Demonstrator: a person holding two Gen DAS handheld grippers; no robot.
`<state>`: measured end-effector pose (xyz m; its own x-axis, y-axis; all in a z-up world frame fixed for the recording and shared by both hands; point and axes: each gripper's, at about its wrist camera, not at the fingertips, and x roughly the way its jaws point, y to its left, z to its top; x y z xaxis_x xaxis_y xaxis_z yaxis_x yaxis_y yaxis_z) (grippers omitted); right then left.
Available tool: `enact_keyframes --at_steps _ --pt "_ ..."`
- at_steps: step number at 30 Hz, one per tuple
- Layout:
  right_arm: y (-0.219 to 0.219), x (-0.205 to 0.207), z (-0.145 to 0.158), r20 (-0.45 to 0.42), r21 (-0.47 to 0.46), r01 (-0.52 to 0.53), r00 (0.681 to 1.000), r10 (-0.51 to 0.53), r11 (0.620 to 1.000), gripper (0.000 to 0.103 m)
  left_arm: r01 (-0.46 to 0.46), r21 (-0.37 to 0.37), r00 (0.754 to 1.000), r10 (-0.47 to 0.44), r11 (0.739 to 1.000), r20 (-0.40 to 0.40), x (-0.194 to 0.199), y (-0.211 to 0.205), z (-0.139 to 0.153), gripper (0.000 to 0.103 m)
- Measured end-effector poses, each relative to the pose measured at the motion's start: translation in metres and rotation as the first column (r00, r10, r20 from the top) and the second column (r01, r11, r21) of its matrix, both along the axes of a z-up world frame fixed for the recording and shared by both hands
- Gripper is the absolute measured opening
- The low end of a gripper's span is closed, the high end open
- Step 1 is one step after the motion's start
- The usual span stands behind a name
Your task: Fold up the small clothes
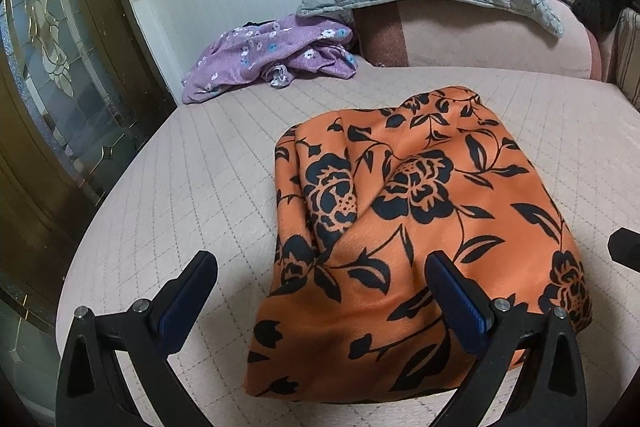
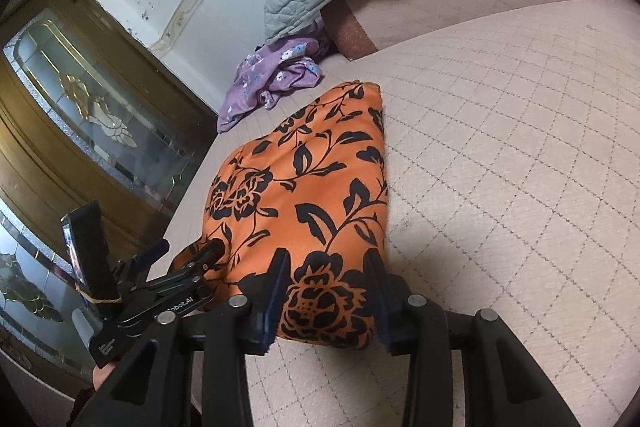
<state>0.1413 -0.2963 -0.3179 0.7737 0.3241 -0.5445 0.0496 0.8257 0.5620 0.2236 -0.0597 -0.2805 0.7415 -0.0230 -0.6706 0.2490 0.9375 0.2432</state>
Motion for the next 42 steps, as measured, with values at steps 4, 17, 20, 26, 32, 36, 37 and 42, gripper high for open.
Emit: enact_keyframes --at_steps 4,17,20,26,32,36,37,42 --pt "-0.0024 -0.0005 0.0015 0.007 0.001 0.007 1.000 -0.007 1.000 0.050 0.004 -0.011 1.000 -0.004 1.000 0.001 -0.0007 -0.0005 0.0013 0.103" --pt "-0.0034 -0.0003 0.0027 0.008 0.006 0.007 1.000 -0.007 1.000 0.050 -0.003 -0.023 1.000 0.003 1.000 0.003 -0.0004 0.0006 0.0024 0.103" --pt "-0.0037 -0.0007 0.0025 0.008 0.008 0.007 1.000 -0.008 1.000 0.050 -0.006 -0.023 1.000 0.006 1.000 0.002 0.0002 0.0014 0.0023 0.103" --pt "-0.0058 -0.0005 0.0016 0.004 0.012 0.011 1.000 -0.011 1.000 0.050 -0.009 -0.018 1.000 0.009 1.000 0.002 0.0003 0.0015 0.0013 0.103" --pt "-0.0065 -0.0004 0.0025 0.008 0.011 0.007 1.000 -0.007 1.000 0.050 -0.014 -0.020 1.000 0.014 1.000 0.000 0.0013 0.0028 0.0010 0.103" --pt "-0.0054 -0.0004 0.0021 0.005 0.010 0.003 1.000 -0.004 1.000 0.050 -0.015 -0.019 1.000 0.015 1.000 0.001 0.0011 0.0033 0.0013 0.103" --pt "-0.0053 -0.0004 0.0021 0.006 0.011 0.004 1.000 -0.004 1.000 0.050 -0.016 -0.020 1.000 0.016 1.000 0.001 0.0014 0.0037 0.0016 0.103" --pt "-0.0047 -0.0001 0.0017 0.004 0.014 0.003 1.000 -0.003 1.000 0.050 -0.019 -0.025 1.000 0.019 0.999 -0.003 0.0018 0.0055 0.0019 0.103"
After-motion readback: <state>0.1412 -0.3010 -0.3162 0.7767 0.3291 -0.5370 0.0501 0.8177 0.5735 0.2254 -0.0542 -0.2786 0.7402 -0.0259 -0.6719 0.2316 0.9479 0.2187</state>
